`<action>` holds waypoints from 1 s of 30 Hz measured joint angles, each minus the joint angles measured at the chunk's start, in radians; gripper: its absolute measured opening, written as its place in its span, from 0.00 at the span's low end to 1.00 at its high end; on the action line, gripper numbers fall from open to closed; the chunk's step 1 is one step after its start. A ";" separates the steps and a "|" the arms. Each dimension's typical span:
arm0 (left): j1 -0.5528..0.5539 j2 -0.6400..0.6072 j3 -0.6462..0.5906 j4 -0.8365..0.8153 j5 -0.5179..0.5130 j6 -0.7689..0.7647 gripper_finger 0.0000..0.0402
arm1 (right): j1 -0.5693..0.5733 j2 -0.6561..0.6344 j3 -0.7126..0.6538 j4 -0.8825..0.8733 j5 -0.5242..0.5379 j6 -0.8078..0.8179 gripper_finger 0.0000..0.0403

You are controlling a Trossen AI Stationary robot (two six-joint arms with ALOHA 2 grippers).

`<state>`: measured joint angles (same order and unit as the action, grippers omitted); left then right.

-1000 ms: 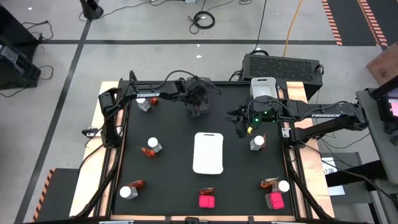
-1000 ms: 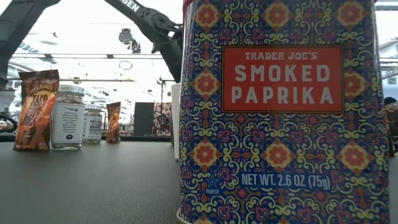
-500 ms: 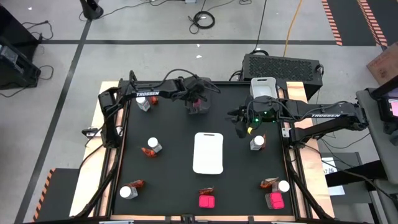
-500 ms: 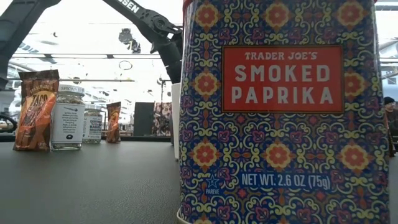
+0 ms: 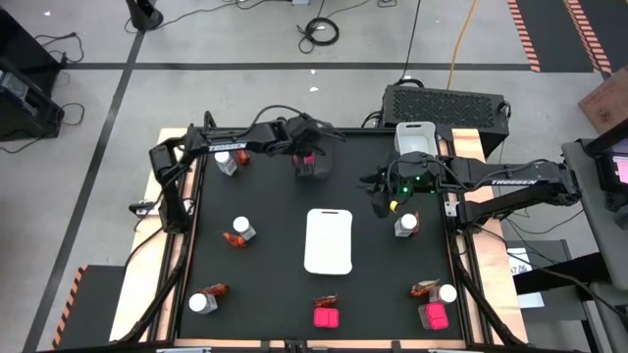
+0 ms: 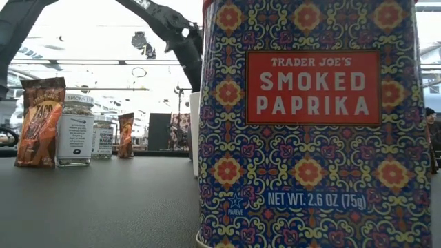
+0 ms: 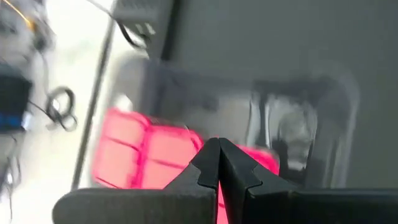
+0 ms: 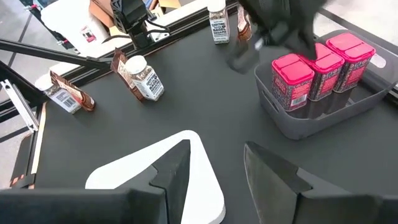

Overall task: Sort spices by type
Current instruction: Put the red seasoning can into the black bin

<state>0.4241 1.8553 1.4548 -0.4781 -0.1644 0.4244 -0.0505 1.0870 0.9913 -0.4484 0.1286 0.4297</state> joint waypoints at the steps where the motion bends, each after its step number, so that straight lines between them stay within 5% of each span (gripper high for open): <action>1: -0.002 -0.021 0.000 0.008 0.000 0.000 0.01 | 0.000 0.000 0.000 0.000 0.000 0.000 0.36; 9: -0.015 -0.207 0.002 -0.087 0.013 -0.084 0.01 | 0.016 0.000 0.000 0.004 -0.004 0.026 0.36; 18: -0.065 -0.416 0.002 -0.531 0.239 -0.331 0.01 | 0.097 0.000 0.000 0.011 -0.004 0.007 0.36; 25: -0.236 -0.500 0.002 -0.852 0.273 -0.760 0.01 | 0.145 0.000 0.000 0.019 -0.004 -0.128 0.36; 30: -0.421 -0.500 0.001 -0.871 0.359 -0.941 0.02 | 0.163 0.000 0.000 0.029 -0.008 -0.210 0.36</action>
<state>0.0031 1.3556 1.4555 -1.3490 0.1949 -0.5169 0.1123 1.0870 0.9915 -0.4194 0.1205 0.2201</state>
